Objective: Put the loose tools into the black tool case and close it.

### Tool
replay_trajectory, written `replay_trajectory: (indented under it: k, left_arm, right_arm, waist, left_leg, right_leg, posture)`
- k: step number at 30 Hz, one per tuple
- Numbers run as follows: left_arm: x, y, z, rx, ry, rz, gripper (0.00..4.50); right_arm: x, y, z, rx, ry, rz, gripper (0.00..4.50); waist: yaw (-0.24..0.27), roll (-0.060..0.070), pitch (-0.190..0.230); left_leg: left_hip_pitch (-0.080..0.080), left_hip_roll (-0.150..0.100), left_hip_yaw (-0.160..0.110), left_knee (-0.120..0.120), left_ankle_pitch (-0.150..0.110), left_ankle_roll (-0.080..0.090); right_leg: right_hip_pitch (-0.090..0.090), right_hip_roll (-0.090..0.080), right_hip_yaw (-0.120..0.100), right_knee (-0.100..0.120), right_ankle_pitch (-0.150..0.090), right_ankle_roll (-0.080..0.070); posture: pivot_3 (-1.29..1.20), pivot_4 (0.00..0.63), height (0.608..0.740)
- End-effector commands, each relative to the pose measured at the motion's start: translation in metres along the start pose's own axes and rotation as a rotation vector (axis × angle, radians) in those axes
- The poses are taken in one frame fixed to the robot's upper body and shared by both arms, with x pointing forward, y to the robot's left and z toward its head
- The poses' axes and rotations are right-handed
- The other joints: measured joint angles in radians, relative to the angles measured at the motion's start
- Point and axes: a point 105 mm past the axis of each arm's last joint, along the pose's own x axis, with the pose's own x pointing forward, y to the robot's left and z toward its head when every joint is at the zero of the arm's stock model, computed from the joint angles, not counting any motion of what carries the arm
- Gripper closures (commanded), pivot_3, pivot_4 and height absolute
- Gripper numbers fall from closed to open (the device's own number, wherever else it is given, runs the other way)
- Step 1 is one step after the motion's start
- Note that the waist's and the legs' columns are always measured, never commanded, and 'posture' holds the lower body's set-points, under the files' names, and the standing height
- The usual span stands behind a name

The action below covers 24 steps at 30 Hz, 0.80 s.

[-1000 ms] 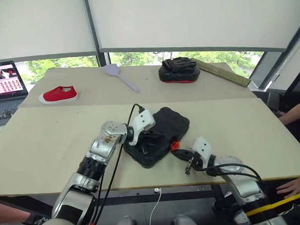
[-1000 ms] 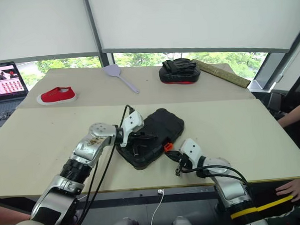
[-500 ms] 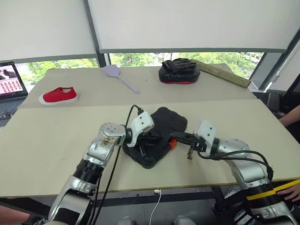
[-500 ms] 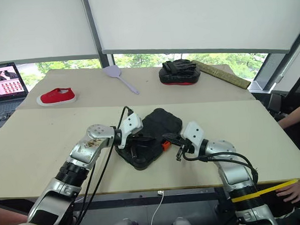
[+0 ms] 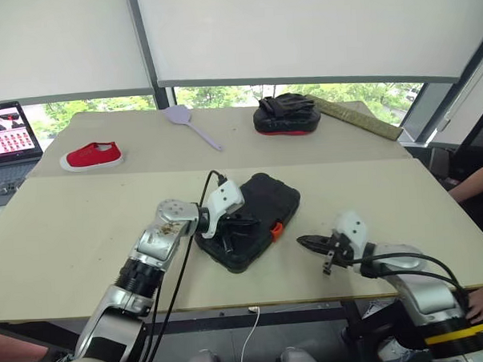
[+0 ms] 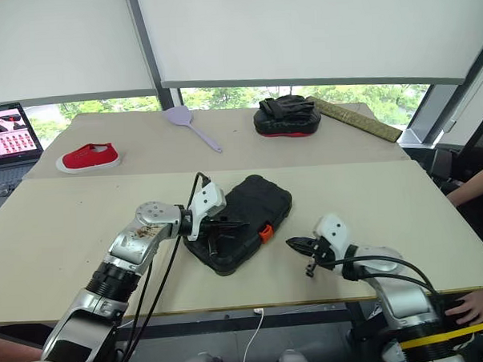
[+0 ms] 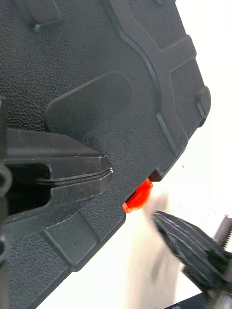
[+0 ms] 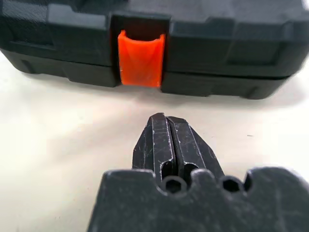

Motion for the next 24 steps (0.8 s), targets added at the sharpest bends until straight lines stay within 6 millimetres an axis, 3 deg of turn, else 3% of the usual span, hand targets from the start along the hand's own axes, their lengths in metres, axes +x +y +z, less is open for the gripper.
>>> replay_trajectory:
  k: [1,7,10,11,14,15,16,17,20,24]
  left_arm:
    - [0.006,-0.011,-0.04,-0.105,0.104,-0.019,4.45]
    - [0.003,-0.009,-0.034,-0.1,0.073,-0.006,4.45]
    - [-0.005,-0.005,-0.028,-0.094,0.008,0.02,4.45]
    - [-0.014,-0.002,-0.017,-0.075,-0.072,0.037,4.45]
    - [-0.05,0.003,0.002,0.055,-0.179,0.092,3.77]
    - [-0.062,0.004,0.001,0.104,-0.164,0.118,3.25]
    - [-0.073,0.005,0.001,0.132,-0.156,0.138,3.06]
    - [-0.086,0.009,0.002,0.129,-0.153,0.169,2.57]
    - [-0.126,0.014,-0.003,0.123,-0.143,0.245,1.57]
    - [-0.175,0.019,-0.037,0.1,-0.006,0.379,0.04]
  right_arm:
    - [0.019,-0.001,0.02,-0.042,-0.074,0.011,4.5]
    - [0.035,-0.002,0.023,-0.051,-0.098,0.015,4.5]
    - [0.03,-0.003,0.026,-0.051,-0.113,0.015,4.5]
    - [0.022,-0.004,0.024,-0.063,-0.102,0.021,4.5]
    - [-0.004,-0.012,0.031,-0.108,-0.138,-0.009,4.5]
    - [-0.013,-0.015,0.035,-0.138,-0.154,-0.023,4.04]
    - [-0.021,-0.015,0.039,-0.165,-0.16,-0.021,3.92]
    - [-0.03,-0.015,0.042,-0.193,-0.162,-0.01,3.7]
    - [-0.05,-0.015,0.043,-0.271,-0.145,0.016,2.71]
    - [-0.073,-0.023,0.039,-0.338,-0.108,0.011,1.23]
  waist:
    - [0.002,0.0,0.0]
    - [-0.002,0.0,0.0]
    - [-0.004,0.0,0.0]
    - [-0.006,0.001,0.0]
    - [-0.005,0.002,0.003]
    - [-0.005,0.002,0.003]
    - [-0.006,0.002,0.005]
    - [-0.006,0.002,0.007]
    - [0.0,0.001,0.012]
    - [0.002,0.001,0.014]
  left_leg:
    - [0.0,0.0,-0.001,0.0,0.0,0.0]
    - [0.0,0.0,-0.001,0.0,0.0,0.0]
    - [0.0,0.0,-0.001,0.0,0.0,0.0]
    - [0.0,0.0,-0.001,-0.001,0.0,0.0]
    - [-0.002,0.0,-0.001,-0.002,0.0,0.0]
    - [-0.003,0.0,-0.001,-0.003,0.0,0.0]
    - [-0.003,0.0,-0.001,-0.004,0.0,0.0]
    - [-0.003,0.0,-0.001,-0.006,0.0,0.0]
    - [-0.004,0.0,-0.001,-0.008,0.0,0.0]
    - [-0.005,0.001,0.0,-0.008,0.0,0.0]
  right_leg:
    - [0.0,0.0,0.0,0.0,0.0,0.0]
    - [0.0,0.0,0.001,0.001,0.001,0.001]
    - [-0.001,0.0,0.001,0.001,0.001,0.001]
    - [-0.001,0.0,0.001,0.001,0.001,0.002]
    - [-0.003,0.0,0.001,0.001,0.004,0.003]
    - [-0.004,0.0,0.001,0.001,0.006,-0.001]
    - [-0.005,0.0,0.001,0.001,0.006,-0.001]
    - [-0.005,0.0,0.001,0.0,0.006,-0.002]
    - [-0.006,0.0,0.001,-0.001,0.005,-0.002]
    - [-0.007,-0.001,0.0,-0.003,0.004,-0.001]
  posture:
    - [0.0,0.15,0.74]
    - [0.0,0.15,0.74]
    - [0.0,0.15,0.74]
    - [0.0,0.15,0.74]
    - [0.0,0.15,0.74]
    - [0.0,0.15,0.74]
    - [0.0,0.15,0.74]
    - [0.0,0.15,0.74]
    - [0.0,0.15,0.74]
    - [0.0,0.15,0.74]
